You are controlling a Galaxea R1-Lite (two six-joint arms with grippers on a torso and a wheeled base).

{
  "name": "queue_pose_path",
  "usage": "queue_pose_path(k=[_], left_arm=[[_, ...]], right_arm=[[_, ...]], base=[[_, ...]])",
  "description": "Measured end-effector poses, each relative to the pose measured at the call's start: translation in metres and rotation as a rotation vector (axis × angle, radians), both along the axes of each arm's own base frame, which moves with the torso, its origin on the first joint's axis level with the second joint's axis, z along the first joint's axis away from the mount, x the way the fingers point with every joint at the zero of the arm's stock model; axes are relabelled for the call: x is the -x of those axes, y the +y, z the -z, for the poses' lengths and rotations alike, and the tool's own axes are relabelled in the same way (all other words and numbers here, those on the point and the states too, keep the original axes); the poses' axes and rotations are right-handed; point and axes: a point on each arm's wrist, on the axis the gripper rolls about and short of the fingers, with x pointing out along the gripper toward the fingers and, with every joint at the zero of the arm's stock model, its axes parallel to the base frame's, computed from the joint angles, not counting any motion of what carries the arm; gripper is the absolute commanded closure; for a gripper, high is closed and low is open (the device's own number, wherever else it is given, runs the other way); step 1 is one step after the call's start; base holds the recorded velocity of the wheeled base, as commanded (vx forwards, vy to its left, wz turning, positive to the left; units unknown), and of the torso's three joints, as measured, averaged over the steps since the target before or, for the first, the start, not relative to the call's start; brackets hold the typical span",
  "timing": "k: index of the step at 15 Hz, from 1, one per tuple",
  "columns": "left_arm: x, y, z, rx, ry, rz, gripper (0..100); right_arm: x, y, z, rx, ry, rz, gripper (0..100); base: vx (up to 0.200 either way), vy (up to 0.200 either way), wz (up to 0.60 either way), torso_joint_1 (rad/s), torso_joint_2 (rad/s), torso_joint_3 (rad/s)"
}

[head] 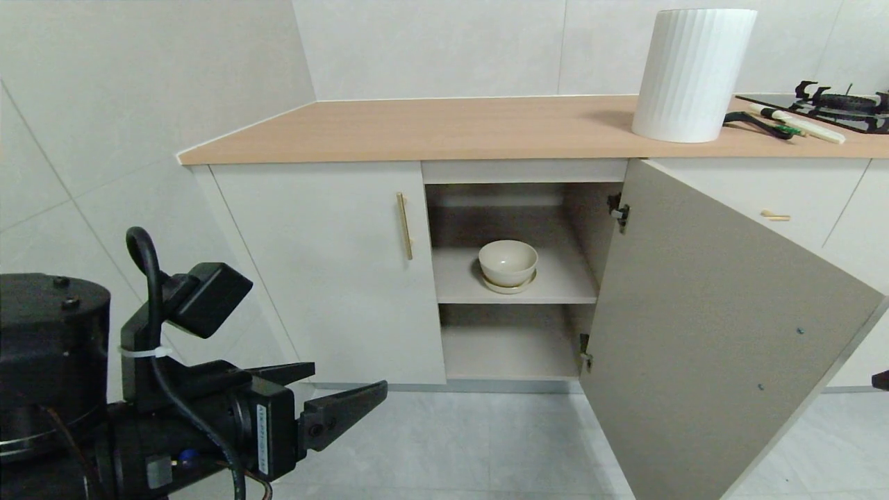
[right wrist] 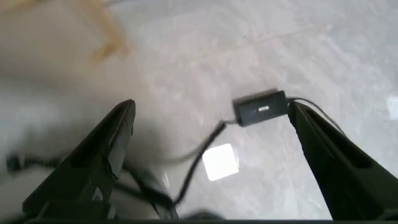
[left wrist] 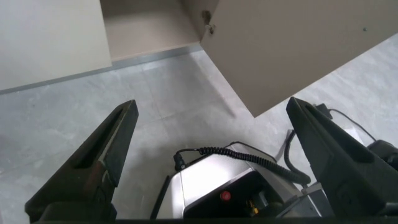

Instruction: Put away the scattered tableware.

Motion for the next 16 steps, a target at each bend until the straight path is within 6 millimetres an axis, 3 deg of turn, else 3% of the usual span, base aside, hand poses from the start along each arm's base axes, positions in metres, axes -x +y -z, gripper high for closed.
queue_pose_path(k=[8, 16], left_arm=[[0.0, 0.0, 0.0, 0.001, -0.002, 0.001, 0], [0.001, 0.0, -0.001, 0.004, -0.004, 0.001, 0]], right_arm=[[-0.056, -0.016, 0.02, -0.193, -0.12, 0.147, 0], [-0.069, 0.011, 0.037, -0.286, -0.071, 0.093, 0]], base=[[0.0, 0.0, 0.0, 0.0, 0.0, 0.0], [0.0, 0.0, 0.0, 0.0, 0.0, 0.0]])
